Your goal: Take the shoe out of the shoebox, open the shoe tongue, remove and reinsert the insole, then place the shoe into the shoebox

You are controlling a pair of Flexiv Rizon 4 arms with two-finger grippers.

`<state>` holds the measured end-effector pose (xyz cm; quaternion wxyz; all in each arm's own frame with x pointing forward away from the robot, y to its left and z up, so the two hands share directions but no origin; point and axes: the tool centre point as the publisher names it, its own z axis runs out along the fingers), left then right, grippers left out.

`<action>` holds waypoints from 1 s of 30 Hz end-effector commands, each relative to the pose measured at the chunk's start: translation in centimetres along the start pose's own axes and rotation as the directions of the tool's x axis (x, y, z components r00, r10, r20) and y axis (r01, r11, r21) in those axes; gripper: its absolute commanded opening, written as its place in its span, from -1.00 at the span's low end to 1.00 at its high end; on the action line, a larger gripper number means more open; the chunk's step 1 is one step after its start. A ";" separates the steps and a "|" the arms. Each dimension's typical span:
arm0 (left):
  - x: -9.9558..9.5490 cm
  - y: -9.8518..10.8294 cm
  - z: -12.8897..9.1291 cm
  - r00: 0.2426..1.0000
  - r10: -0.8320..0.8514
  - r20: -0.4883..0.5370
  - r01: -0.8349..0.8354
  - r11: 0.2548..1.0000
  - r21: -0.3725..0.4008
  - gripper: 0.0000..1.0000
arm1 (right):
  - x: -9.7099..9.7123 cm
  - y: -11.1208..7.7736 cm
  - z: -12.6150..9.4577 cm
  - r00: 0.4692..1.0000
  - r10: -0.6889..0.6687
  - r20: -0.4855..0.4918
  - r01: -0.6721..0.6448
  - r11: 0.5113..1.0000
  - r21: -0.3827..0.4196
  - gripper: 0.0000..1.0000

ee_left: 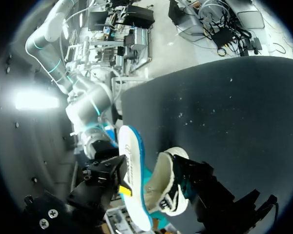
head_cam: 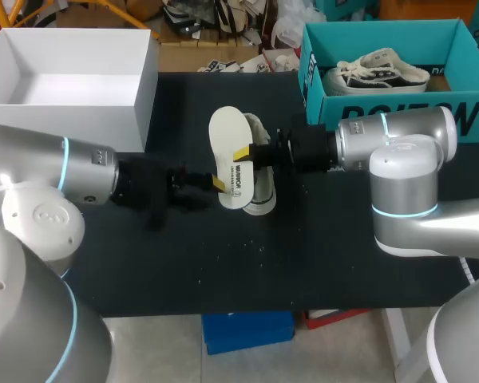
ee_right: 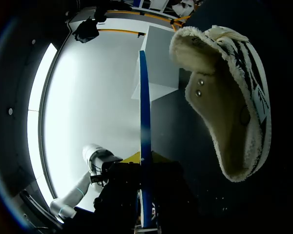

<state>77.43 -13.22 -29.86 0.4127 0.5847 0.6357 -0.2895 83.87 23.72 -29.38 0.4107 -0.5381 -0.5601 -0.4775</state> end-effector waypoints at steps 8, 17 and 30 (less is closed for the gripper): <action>-3.0 -0.9 -3.1 0.659 -0.212 -0.721 0.139 0.977 -0.161 1.00 | 0.0 0.0 0.2 1.000 0.000 0.000 0.000 1.000 -0.003 -1.00; -5.2 -0.9 -3.3 0.635 -0.117 -0.763 0.040 0.992 -0.119 1.00 | 0.0 0.0 0.2 1.000 0.000 0.000 0.000 1.000 -0.003 -1.00; -5.8 0.0 -2.1 0.658 -0.052 -0.751 0.019 0.998 -0.052 1.00 | 0.0 0.0 0.2 1.000 0.000 0.000 0.000 1.000 -0.003 -1.00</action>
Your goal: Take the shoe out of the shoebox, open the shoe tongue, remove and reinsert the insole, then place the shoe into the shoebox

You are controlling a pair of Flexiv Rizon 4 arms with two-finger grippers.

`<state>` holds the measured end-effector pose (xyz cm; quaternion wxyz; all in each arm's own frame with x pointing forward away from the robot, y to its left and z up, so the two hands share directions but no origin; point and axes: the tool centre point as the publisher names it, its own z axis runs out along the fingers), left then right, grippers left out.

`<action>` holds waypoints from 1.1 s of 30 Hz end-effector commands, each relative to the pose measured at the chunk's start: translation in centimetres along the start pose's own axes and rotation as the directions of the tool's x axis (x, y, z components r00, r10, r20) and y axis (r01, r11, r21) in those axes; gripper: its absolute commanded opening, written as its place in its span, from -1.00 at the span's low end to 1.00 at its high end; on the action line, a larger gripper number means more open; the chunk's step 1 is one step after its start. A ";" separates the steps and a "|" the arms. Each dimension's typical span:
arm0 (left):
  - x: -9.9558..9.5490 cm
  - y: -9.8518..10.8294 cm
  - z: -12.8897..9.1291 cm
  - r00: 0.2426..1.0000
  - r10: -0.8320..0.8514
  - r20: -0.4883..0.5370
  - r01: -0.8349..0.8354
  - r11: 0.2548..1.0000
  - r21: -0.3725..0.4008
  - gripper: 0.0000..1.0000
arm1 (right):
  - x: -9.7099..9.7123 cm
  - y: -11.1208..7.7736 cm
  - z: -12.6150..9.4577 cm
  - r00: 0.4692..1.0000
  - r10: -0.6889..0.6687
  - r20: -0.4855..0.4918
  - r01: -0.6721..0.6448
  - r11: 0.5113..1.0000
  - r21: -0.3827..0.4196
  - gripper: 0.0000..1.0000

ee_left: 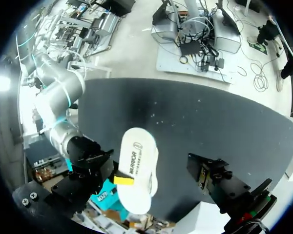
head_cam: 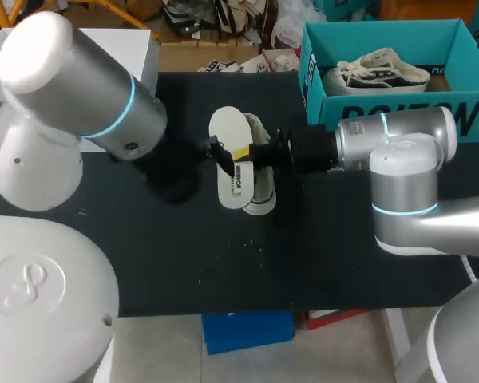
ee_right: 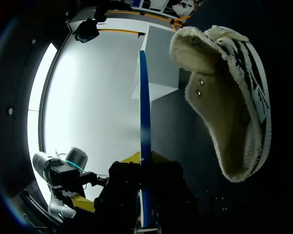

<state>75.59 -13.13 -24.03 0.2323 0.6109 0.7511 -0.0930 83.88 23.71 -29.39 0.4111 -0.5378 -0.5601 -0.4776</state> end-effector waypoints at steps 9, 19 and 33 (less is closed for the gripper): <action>-3.2 2.5 1.1 0.949 0.162 -0.271 -0.150 0.987 0.063 1.00 | 0.0 0.0 0.2 1.000 0.000 0.001 0.000 1.000 -0.004 -1.00; -4.1 2.3 1.7 0.941 0.195 -0.278 -0.175 0.980 0.093 1.00 | 0.0 0.0 0.2 1.000 0.000 0.001 0.000 1.000 -0.004 -1.00; -4.1 6.1 2.1 0.952 0.164 -0.256 -0.156 0.986 0.054 1.00 | 0.0 0.0 0.2 1.000 0.000 0.001 0.000 1.000 -0.004 -1.00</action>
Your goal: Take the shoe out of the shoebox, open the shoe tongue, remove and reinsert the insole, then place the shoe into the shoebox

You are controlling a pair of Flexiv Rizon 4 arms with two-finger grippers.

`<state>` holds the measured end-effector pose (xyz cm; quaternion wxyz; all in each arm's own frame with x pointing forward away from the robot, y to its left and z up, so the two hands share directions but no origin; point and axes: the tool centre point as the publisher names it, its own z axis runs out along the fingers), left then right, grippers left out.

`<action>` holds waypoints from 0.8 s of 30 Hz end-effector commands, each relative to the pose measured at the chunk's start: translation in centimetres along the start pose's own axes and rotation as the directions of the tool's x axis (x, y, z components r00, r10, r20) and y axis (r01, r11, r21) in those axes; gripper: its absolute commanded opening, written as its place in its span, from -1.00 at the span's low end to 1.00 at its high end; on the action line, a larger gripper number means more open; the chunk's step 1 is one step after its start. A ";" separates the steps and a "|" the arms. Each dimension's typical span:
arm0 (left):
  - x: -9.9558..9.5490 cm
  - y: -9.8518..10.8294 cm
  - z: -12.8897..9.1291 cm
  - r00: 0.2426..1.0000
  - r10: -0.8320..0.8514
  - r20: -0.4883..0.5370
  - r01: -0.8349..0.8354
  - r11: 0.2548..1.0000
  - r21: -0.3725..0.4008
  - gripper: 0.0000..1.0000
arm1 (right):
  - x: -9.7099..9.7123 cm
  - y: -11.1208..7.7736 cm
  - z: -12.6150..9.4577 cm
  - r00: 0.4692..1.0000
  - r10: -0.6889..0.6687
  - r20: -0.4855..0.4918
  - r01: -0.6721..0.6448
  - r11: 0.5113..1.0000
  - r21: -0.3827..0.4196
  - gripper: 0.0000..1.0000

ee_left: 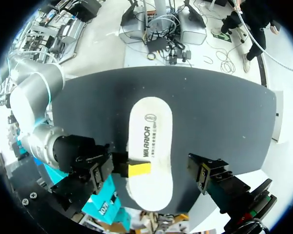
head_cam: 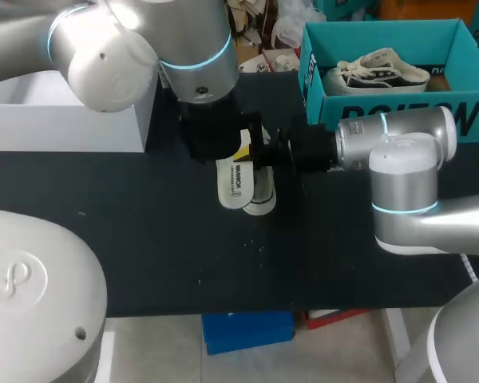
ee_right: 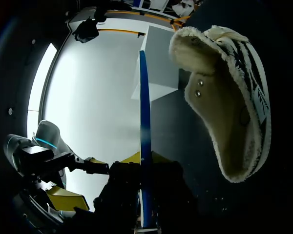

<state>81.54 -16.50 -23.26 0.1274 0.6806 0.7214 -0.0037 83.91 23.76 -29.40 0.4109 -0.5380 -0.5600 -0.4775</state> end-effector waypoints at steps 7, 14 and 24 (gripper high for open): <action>0.9 4.2 0.3 1.000 -0.017 -0.011 0.017 1.000 -0.022 1.00 | 0.0 -0.1 0.1 1.000 0.000 0.001 0.000 1.000 -0.004 -1.00; 1.4 7.1 0.8 0.999 -0.036 -0.028 0.035 0.999 -0.033 1.00 | 0.0 -0.1 0.1 1.000 0.000 0.001 0.000 1.000 -0.004 -1.00; 1.4 11.2 1.7 0.999 -0.052 -0.013 0.052 0.998 -0.031 1.00 | 0.0 -0.1 0.1 1.000 0.000 0.001 0.000 1.000 -0.004 -1.00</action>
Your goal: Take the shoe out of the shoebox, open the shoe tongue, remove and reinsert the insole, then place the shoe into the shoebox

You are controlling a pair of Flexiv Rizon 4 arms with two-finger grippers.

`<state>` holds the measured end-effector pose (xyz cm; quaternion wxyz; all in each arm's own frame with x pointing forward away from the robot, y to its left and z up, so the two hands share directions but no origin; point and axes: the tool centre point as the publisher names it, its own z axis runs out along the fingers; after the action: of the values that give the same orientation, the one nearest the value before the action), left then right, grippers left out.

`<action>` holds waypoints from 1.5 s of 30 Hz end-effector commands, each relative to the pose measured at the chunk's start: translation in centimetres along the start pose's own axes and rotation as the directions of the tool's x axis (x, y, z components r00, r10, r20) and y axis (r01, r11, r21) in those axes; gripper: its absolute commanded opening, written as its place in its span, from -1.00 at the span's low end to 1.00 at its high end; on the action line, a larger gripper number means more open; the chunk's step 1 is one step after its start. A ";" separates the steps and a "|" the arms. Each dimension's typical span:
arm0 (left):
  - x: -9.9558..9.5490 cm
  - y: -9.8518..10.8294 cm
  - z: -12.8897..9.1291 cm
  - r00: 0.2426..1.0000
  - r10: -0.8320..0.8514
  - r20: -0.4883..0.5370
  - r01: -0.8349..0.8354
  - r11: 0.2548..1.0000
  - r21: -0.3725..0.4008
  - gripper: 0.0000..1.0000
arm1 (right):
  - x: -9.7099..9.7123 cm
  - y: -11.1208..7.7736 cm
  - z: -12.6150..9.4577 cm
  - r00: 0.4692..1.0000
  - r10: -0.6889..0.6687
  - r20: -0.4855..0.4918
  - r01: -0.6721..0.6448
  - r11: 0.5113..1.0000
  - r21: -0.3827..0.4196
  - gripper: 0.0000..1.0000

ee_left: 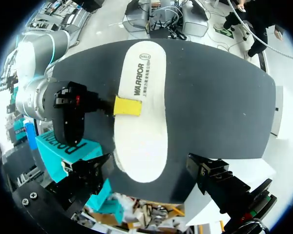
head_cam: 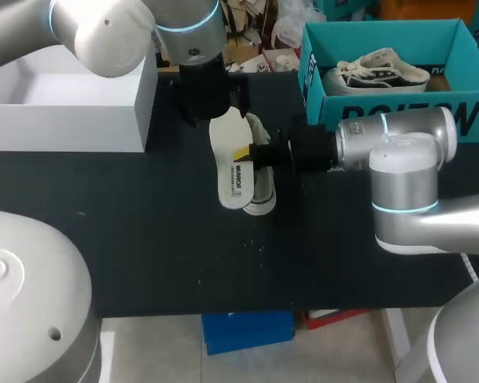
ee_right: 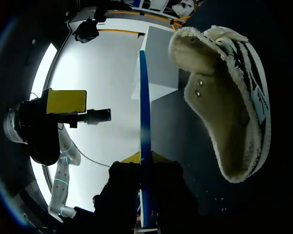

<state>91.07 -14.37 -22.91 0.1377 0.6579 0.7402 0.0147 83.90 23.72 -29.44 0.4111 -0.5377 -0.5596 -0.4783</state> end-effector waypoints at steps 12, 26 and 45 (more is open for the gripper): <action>-0.5 5.0 3.2 1.000 -0.009 0.025 0.008 0.999 0.038 1.00 | 0.0 0.0 0.2 1.000 0.000 0.002 0.000 1.000 -0.003 -1.00; -1.1 7.6 4.3 0.999 -0.019 0.035 0.017 0.999 0.041 1.00 | 0.0 0.0 0.2 1.000 0.000 0.002 0.000 1.000 -0.003 -1.00; 0.1 -2.6 0.4 0.998 -0.014 0.069 0.013 1.000 0.016 1.00 | 0.0 0.0 0.2 1.000 0.000 0.002 0.000 1.000 -0.003 -1.00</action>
<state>91.38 -15.43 -24.13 0.1363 0.6574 0.7404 -0.0315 83.88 23.73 -29.42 0.4108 -0.5379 -0.5597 -0.4782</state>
